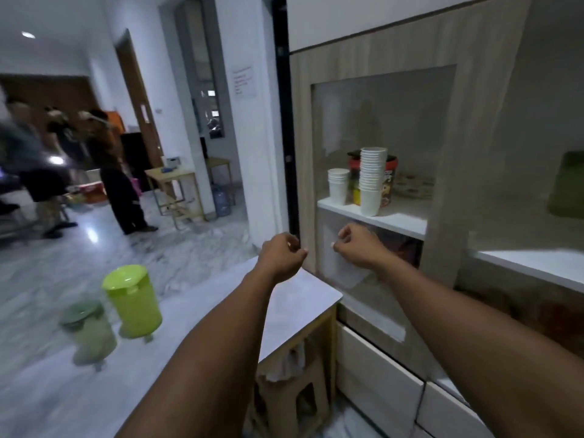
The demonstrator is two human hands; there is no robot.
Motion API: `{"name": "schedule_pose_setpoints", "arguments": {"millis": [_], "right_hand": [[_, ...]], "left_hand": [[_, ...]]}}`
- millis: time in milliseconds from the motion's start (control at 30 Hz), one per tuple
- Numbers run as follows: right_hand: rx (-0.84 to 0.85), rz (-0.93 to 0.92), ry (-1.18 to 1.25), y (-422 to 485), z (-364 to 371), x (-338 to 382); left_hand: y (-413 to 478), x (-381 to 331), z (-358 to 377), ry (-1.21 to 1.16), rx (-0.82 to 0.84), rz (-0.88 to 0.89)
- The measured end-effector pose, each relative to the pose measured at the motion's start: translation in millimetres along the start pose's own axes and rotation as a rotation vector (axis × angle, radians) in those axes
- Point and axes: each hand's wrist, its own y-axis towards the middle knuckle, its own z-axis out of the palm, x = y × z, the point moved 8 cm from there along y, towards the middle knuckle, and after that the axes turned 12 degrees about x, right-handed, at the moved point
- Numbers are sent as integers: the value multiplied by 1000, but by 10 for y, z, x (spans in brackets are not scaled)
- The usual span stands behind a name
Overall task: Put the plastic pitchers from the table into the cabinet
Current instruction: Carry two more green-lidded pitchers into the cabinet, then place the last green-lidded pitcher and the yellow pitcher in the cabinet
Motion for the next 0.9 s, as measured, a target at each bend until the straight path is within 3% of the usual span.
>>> {"name": "schedule_pose_setpoints", "arguments": {"millis": [200, 400, 700, 900], "right_hand": [[185, -89, 8, 306, 1858, 1056], [401, -97, -2, 520, 3310, 1676], [543, -80, -38, 1417, 4838, 2117], [620, -31, -67, 2191, 5662, 2208]], "left_hand": [[-548, 1949, -1231, -11, -111, -237], [-1019, 3475, -1909, -56, -169, -465], [-950, 4911, -2460, -25, -252, -752], [-669, 5748, -2347, -176, -206, -963]]}}
